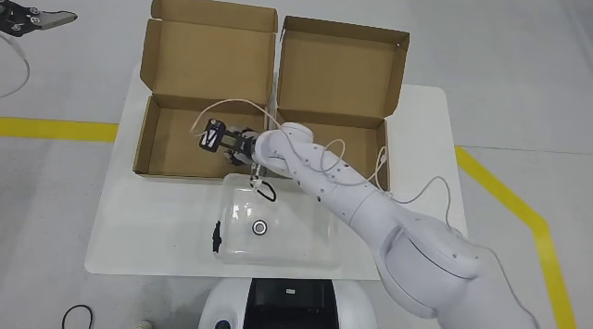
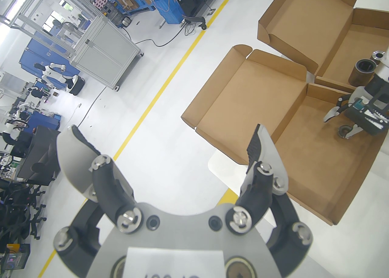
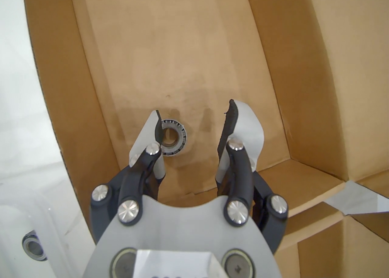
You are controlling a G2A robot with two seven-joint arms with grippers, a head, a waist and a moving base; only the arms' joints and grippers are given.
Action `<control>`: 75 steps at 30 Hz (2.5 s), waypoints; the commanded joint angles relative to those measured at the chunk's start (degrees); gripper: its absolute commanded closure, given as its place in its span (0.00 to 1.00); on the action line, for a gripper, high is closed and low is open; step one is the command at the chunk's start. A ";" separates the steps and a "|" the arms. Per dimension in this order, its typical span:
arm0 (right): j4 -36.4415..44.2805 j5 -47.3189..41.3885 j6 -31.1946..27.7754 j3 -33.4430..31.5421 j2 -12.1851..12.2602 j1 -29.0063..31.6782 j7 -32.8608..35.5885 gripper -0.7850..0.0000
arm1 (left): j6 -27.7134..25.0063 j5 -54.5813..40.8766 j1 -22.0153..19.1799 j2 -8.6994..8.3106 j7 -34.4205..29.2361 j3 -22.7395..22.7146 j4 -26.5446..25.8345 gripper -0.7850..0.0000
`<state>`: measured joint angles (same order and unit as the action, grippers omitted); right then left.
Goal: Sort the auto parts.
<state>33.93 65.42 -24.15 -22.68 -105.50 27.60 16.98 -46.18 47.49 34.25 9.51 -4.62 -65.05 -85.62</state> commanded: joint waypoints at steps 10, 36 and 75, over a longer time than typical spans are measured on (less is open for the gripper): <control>12.78 5.57 -0.98 -3.96 3.60 2.95 -6.20 0.52 | 0.00 0.00 0.00 0.00 0.00 0.00 0.00 0.00; 53.81 16.66 -28.28 -23.22 18.66 29.97 -1.62 0.50 | 0.00 0.00 0.00 0.00 0.00 0.00 0.00 0.00; 51.21 32.00 -25.99 -19.78 24.54 39.95 -1.47 0.38 | 0.00 0.00 0.00 0.00 0.00 0.00 0.00 0.00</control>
<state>85.38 97.41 -50.40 -42.74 -80.91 67.65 15.28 -46.18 47.49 34.25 9.51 -4.62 -65.05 -85.62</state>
